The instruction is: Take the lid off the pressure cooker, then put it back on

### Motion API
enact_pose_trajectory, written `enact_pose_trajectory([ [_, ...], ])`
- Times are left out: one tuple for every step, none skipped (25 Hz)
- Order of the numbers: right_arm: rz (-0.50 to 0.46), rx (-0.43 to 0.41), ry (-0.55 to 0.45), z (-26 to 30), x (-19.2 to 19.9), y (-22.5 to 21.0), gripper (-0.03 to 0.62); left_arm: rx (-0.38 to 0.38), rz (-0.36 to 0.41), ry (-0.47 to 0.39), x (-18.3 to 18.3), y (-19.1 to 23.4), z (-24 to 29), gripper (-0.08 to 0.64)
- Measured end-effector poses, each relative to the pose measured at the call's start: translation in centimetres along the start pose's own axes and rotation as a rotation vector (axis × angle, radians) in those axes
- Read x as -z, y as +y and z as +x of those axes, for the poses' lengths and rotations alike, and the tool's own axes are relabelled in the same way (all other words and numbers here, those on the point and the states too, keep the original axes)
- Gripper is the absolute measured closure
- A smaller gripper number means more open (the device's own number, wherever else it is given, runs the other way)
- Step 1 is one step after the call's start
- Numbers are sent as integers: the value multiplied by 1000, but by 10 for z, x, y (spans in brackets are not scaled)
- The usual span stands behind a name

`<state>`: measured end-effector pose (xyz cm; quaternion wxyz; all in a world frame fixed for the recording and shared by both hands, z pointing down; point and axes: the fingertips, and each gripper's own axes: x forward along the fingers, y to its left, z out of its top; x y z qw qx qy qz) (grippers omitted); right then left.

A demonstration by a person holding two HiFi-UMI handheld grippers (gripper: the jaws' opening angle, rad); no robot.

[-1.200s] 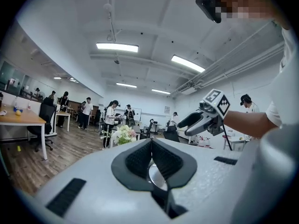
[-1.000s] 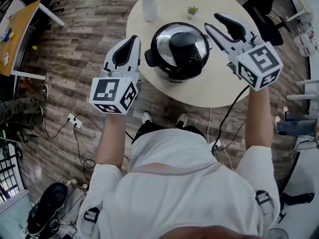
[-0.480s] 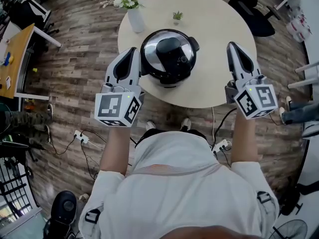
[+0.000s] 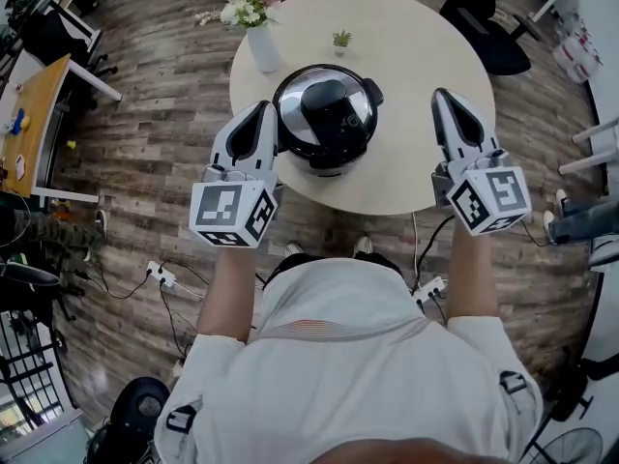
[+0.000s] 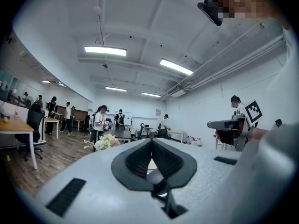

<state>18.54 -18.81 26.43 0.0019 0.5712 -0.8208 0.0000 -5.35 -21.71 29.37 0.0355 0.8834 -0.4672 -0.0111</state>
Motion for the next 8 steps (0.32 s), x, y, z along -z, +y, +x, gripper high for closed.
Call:
enact_pose_trajectory([
  [-1,-2,4,2,1,1,592,0,-1,3,0,1,0,555],
  [-1,-3,8,4,1,1,592,1,-2,5,0,1,0,555],
  [-2,-5,12,6,2,1,592,1,-3,7,0,2,1,555],
  [-2,-8,16,8,2,2,592,2,-4,8,-1,2,2,555],
  [-3,-11,19,9,3,2,592,2,-4,8,-1,3,2,555],
  [-5,-15,21,11,3,3,592,2,-4,9,-2,3,3,555],
  [-7,-18,23,12,3,4,592,2,-4,9,-2,4,4,555],
  [-9,-22,26,14,3,4,592,2,-4,10,-3,4,4,555],
])
